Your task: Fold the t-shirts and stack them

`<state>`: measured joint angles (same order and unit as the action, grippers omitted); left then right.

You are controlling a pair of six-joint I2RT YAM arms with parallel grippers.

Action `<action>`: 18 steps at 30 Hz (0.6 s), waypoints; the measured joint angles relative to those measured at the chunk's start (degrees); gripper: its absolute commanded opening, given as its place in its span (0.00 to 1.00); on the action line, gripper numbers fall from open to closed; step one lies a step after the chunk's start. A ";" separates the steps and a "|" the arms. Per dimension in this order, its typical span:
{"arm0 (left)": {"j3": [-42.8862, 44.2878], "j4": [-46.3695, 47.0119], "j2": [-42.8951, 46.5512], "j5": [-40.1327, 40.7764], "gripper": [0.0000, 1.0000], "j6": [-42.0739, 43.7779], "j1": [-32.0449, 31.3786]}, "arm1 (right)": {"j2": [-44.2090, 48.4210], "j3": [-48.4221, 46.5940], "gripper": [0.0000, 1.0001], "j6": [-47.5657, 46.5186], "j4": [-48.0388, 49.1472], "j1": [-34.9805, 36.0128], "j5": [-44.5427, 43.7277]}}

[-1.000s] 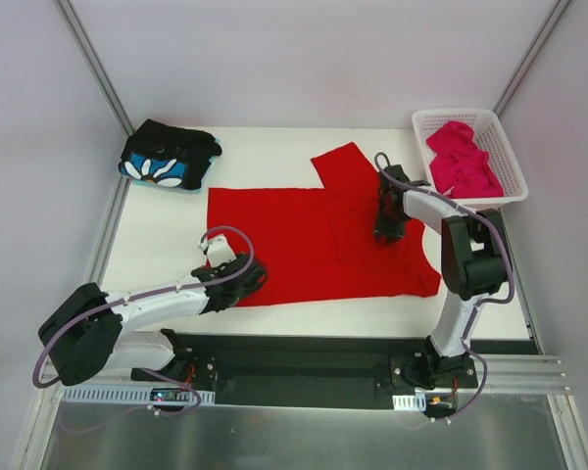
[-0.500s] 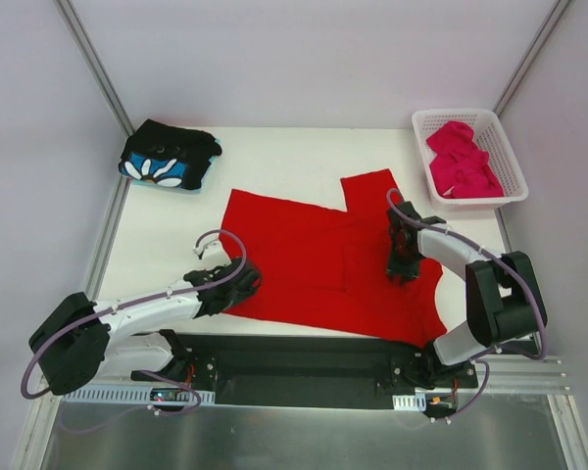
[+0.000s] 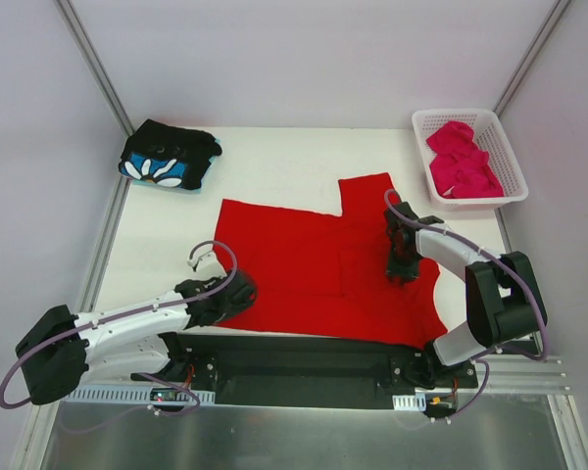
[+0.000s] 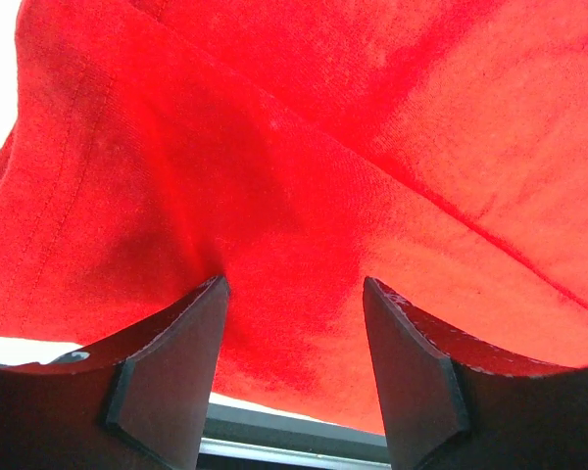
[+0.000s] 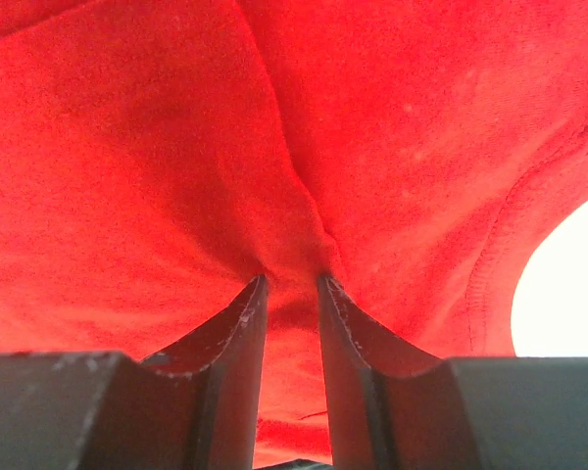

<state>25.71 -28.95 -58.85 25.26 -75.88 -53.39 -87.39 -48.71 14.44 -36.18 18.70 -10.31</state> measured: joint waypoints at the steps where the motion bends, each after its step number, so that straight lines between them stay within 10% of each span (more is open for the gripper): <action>1: 0.00 -0.55 0.13 -0.09 0.59 -0.57 -0.61 | -0.13 -0.24 0.30 0.00 -0.13 0.00 -0.02; 18: 4.94 -8.70 -6.51 0.72 0.59 -8.90 -10.38 | -4.44 -6.45 0.29 -1.40 -1.14 0.11 -1.68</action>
<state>30.65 -37.65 -65.36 25.98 -84.77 -63.77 -91.83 -55.16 13.04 -37.32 18.81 -11.99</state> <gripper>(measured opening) 0.589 0.283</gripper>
